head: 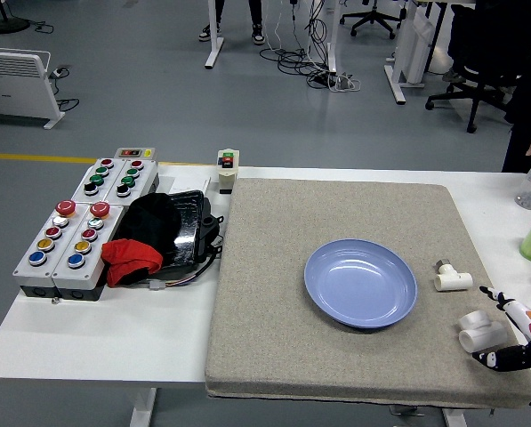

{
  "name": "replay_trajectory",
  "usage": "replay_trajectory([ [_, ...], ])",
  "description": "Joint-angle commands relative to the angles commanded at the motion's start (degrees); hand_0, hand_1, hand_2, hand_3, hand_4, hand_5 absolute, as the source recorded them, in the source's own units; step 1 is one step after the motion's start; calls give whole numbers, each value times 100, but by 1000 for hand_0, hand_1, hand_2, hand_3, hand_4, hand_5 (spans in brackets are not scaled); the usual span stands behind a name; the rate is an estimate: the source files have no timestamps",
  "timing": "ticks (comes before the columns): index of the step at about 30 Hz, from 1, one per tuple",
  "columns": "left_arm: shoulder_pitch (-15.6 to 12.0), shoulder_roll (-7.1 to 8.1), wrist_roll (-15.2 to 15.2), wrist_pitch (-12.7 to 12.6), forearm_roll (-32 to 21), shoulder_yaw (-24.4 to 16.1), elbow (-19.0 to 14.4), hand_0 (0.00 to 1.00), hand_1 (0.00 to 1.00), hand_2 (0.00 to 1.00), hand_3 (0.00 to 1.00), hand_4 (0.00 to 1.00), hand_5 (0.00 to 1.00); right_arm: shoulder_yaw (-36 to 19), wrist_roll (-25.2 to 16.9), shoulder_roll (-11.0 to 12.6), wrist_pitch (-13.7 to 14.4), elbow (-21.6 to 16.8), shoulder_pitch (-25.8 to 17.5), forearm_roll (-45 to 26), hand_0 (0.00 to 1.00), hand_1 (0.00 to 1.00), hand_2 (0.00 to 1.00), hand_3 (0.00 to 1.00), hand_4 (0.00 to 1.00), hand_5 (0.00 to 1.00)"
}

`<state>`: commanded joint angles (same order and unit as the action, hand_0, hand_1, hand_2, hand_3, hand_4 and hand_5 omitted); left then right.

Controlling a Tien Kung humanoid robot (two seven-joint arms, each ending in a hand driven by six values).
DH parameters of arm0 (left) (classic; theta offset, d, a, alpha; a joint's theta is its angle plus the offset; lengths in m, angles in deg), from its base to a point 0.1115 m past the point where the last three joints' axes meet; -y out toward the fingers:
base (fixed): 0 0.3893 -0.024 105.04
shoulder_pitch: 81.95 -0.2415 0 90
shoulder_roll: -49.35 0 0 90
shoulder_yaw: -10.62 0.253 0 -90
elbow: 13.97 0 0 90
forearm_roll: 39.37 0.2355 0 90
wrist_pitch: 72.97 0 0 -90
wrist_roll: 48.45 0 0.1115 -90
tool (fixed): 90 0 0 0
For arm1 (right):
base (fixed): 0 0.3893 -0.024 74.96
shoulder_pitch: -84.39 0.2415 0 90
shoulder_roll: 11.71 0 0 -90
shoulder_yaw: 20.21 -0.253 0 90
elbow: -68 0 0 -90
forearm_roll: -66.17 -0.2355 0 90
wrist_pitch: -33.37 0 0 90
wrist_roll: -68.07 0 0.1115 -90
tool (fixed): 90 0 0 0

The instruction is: Pick pipe place plate twice

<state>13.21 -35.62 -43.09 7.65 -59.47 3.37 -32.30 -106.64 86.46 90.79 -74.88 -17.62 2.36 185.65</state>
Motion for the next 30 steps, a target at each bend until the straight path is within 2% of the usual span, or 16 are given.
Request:
replay_trajectory([
  [4,0,-1,-1,-1,-3,-3,-2,699,686,712,658,350,998,75,-21,-44,115,155,107,55,998,965,998,998,884,294],
  [5,0,-1,-1,-1,-3,-1,-2,699,686,712,657,351,998,103,-23,-53,141,202,140,73,990,925,998,973,875,274],
  [10,-2,-2,-3,0,-8,13,-4,699,686,712,657,351,998,166,-148,-118,225,428,319,251,990,925,998,973,875,274],
  [11,-3,-2,-3,0,-9,14,-4,699,685,712,657,349,998,169,-164,-122,223,444,333,259,659,674,675,749,761,143],
  [16,0,-5,1,-2,-7,-2,-5,699,685,712,657,349,998,231,-210,-93,-4,539,393,230,659,674,675,749,761,143],
  [17,2,-4,0,-3,-2,-9,-5,699,686,712,658,349,998,228,-201,-94,-64,559,399,196,414,503,511,621,616,38],
  [22,7,-5,-1,-3,-11,-1,-3,699,686,712,658,349,998,270,-174,-91,-72,575,415,44,414,503,511,621,616,38],
  [23,7,-4,-1,-2,-11,-1,-3,699,685,712,658,349,998,284,-183,-88,-27,557,413,28,309,430,492,552,535,30],
  [24,7,-4,-2,-2,-10,-2,-3,699,685,712,658,349,998,296,-192,-87,12,540,411,16,309,430,492,552,535,30],
  [28,7,-3,-4,-1,-15,-2,-4,699,685,712,658,349,998,378,-299,-92,356,443,416,-24,309,430,492,552,535,30],
  [29,6,-1,-4,0,-17,-3,-4,697,685,712,659,348,998,417,-341,-124,450,414,439,-17,265,407,482,536,439,45],
  [30,3,0,-4,2,-20,-2,-3,697,685,712,659,348,998,473,-404,-173,612,376,474,-3,265,407,482,536,439,45],
])
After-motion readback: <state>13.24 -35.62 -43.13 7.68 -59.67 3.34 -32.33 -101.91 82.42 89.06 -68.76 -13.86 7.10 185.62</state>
